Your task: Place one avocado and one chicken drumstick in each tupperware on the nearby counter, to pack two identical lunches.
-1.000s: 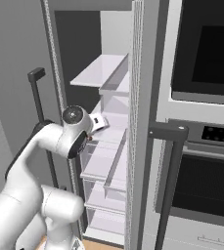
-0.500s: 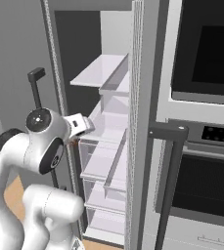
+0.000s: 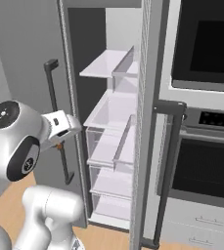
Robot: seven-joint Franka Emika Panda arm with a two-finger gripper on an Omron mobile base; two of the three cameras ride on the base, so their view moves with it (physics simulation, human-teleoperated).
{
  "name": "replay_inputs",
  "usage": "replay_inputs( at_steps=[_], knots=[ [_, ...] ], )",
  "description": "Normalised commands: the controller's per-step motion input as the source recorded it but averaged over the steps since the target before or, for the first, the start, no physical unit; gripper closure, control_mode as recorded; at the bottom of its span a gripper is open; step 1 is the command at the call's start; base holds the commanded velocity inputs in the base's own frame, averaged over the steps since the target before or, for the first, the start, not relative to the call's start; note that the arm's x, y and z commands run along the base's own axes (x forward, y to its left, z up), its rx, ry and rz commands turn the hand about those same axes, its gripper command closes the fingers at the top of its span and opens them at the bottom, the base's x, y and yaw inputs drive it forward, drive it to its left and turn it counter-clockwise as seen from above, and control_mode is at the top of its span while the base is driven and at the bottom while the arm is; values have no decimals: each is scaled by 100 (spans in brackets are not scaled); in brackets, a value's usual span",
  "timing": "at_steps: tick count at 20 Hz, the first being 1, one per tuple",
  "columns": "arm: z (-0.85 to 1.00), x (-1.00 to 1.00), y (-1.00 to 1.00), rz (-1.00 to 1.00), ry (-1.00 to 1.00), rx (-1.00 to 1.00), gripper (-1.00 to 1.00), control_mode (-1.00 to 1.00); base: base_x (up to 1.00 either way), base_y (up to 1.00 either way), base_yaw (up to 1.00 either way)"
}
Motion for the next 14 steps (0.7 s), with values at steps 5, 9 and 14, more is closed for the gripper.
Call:
replay_inputs(
  at_steps=[5, 9, 14],
  knots=[
    [0, 0, 0, 0, 0, 0, 100, 100, -100, -50, -10],
    [0, 0, 0, 0, 0, 0, 100, 100, -98, -100, -29],
    [0, 0, 0, 0, 0, 0, 100, 100, -53, -100, -36]
  ],
)
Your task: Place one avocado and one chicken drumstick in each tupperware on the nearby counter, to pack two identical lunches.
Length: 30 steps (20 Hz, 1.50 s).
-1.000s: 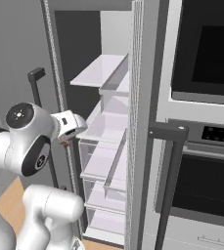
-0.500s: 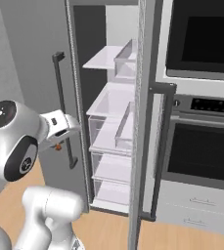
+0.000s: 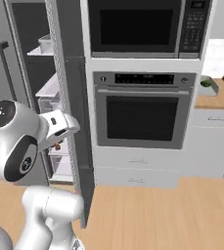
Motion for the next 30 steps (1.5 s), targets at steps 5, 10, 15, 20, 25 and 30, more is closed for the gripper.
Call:
replay_inputs(
  at_steps=[5, 10, 15, 20, 25, 30],
  knots=[
    [0, 0, 0, 0, 0, 0, 100, 100, -5, -100, -35],
    [0, 0, 0, 0, 0, 0, 100, 100, 49, -100, -22],
    [0, 0, 0, 0, 0, 0, 100, 100, 100, -100, -1],
    [0, 0, 0, 0, 0, 0, 100, 100, 100, -99, 3],
    [0, 0, 0, 0, 0, 0, 100, 100, 100, -91, 14],
    [0, 0, 0, 0, 0, 0, 100, 100, 100, -58, 34]
  ],
)
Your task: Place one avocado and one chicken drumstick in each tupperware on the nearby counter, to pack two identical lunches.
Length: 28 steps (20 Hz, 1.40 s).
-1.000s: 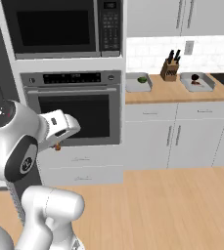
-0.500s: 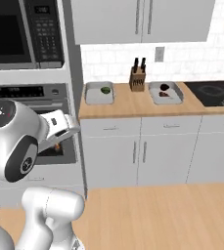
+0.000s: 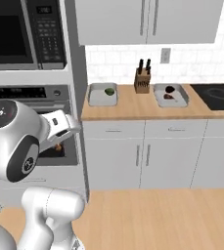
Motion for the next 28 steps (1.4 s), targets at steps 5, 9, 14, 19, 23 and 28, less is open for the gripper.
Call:
replay_inputs(
  at_steps=[5, 9, 14, 19, 23, 28],
  knots=[
    [0, 0, 0, 0, 0, 0, 100, 100, 100, -73, 11],
    [0, 0, 0, 0, 0, 0, 100, 100, 100, -64, -22],
    [0, 0, 0, 0, 0, 0, 100, 100, 100, -53, -34],
    [0, 0, 0, 0, 0, 0, 100, 100, 100, -33, -16],
    [0, 0, 0, 0, 0, 0, 100, 100, 100, -19, 33],
    [0, 0, 0, 0, 0, 0, 100, 100, 99, -1, 64]
  ],
)
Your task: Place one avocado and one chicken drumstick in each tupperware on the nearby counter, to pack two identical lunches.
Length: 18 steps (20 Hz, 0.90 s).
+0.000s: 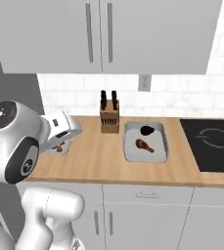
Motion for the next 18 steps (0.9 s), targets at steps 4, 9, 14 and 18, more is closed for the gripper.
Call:
replay_inputs(
  at_steps=[4, 9, 14, 18],
  knots=[
    [0, 0, 0, 0, 0, 0, 100, 100, 84, 0, 70],
    [0, 0, 0, 0, 0, 0, 100, 100, 69, 1, 70],
    [-81, 44, 19, 56, 17, 3, 100, -100, 0, 0, 0],
    [-47, 62, 33, 31, 5, 0, 100, -100, 0, 0, 0]
  ],
)
